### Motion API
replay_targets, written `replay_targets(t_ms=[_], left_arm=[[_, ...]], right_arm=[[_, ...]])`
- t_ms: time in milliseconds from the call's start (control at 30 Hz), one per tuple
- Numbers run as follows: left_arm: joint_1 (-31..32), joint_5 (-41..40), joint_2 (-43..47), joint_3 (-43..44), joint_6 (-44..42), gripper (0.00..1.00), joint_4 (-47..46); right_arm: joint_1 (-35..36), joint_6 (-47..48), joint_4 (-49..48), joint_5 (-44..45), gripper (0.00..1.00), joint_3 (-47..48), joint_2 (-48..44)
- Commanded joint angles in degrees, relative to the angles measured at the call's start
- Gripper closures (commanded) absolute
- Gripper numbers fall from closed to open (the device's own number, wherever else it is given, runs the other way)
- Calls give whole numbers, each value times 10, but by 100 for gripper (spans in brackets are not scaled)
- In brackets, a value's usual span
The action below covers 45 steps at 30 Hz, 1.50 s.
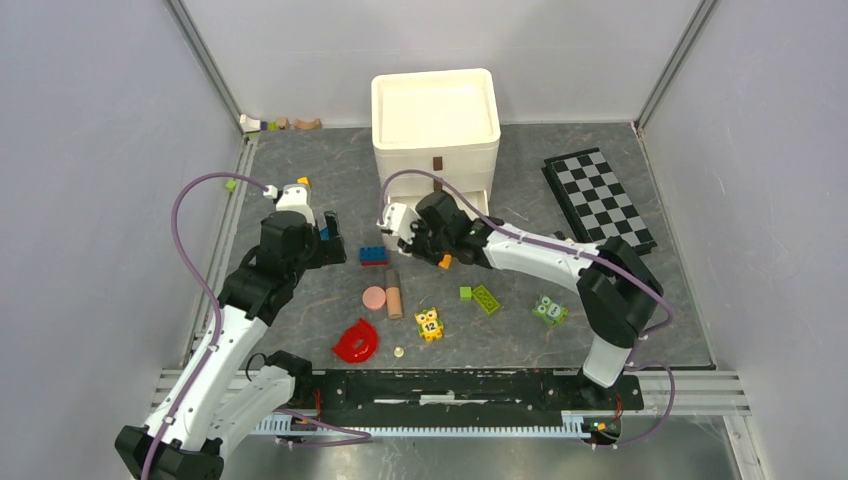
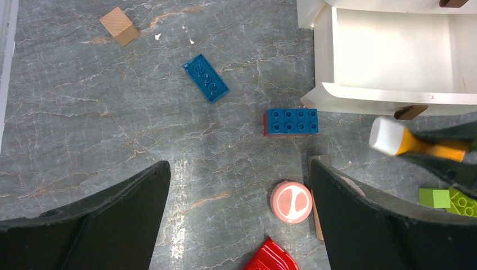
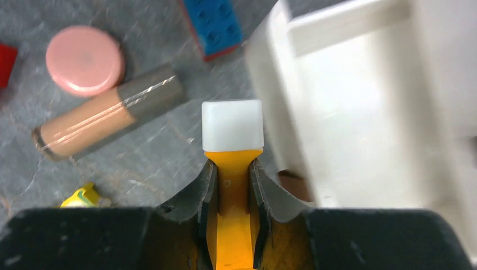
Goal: Organize the makeup
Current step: Pick up the makeup from the center of the board, then place the makeup in the drawer.
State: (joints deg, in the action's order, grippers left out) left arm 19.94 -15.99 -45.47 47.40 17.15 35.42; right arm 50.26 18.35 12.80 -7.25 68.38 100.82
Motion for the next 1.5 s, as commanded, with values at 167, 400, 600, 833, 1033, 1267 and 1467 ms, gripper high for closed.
replay_targets(t_ms=[167,400,600,833,1033,1267,1467], left_arm=[[-4,5,5,0,-20,0,-17],[-5,2,6,0,-20,0,-17],[-6,-4,9,0,-21,0,-16],[-7,-4,7,0,-21,0,-17],[-8,-5,8,0,-21,0,-17],[-7,-4,7,0,-21,0,-17],[-8,-4,7,0,-21,0,-17]], right_arm=[[-6,141,124,89,87,234,70],[-38,214,124,86,89,273,119],[-79,234,103,25,89,277,138],[-105,250,117,-21,87,303,198],[-115,243,111,-46,85,306,244],[-119,236,105,-51,79,307,272],[-122,233,109,-56,60,303,277]])
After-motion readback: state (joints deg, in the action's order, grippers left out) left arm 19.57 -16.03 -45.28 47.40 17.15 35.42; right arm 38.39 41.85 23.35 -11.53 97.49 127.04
